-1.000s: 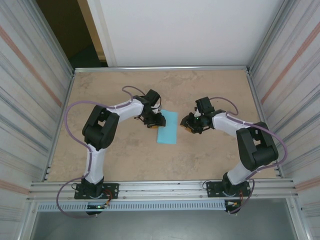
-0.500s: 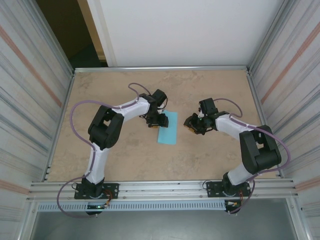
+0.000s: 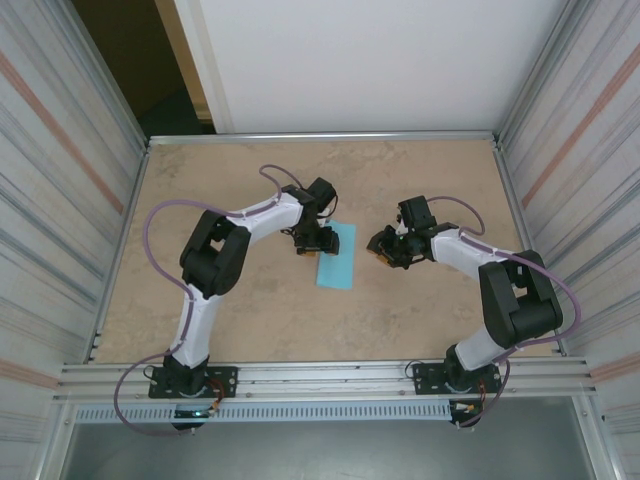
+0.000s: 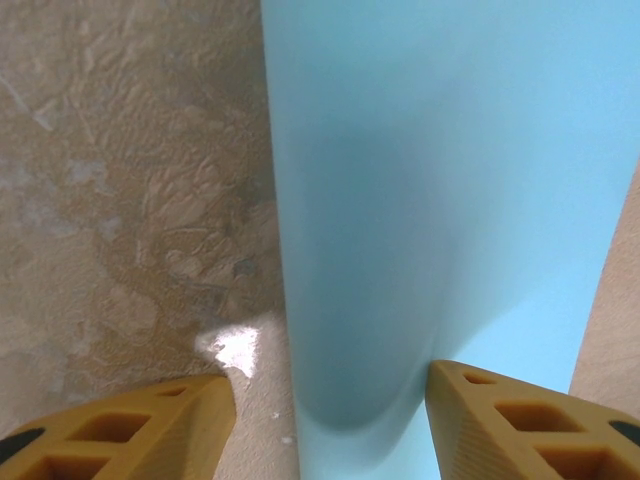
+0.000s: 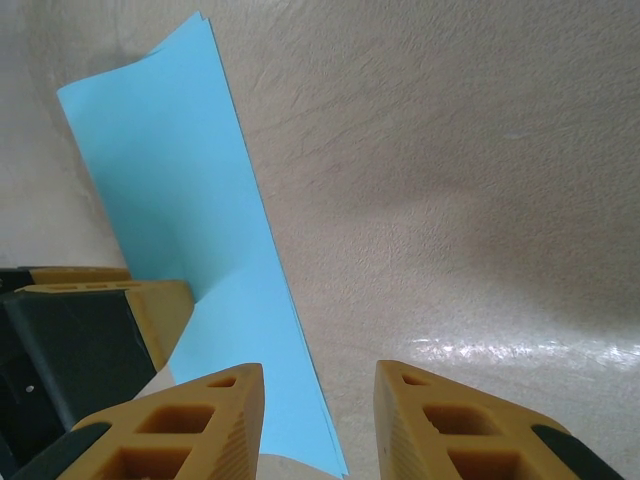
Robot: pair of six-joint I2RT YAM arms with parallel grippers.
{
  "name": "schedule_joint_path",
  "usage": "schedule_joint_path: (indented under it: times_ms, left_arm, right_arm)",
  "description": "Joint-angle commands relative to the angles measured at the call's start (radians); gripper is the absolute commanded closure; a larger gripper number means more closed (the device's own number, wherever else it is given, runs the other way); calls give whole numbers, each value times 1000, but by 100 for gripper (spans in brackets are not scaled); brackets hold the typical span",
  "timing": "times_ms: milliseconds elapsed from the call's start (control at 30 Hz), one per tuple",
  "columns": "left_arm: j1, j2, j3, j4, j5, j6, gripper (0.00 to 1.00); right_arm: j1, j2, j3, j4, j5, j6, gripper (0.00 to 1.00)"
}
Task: Fold a paper plane with a square sheet of paper (pick it up from the middle)
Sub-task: First fold in half a square sheet of paper at the center of the table.
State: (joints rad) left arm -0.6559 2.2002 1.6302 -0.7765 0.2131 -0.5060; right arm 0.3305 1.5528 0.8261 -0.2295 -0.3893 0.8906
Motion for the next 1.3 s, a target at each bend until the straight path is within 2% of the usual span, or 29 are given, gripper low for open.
schedule_joint_path:
  times_ms: [0,433,1267]
  left_arm:
    - [-19,215,-97,-37,-49,-21,42]
    - [-11,228,-107,-23,-34,-50,41]
    - [-10,247,-115,-1,-11,9,43]
  right_arm:
    - [14,18,-4,14,-8,28,67]
    - [45,53,11,29,-16,39,67]
    - [40,-8,-19,61,12,59,68]
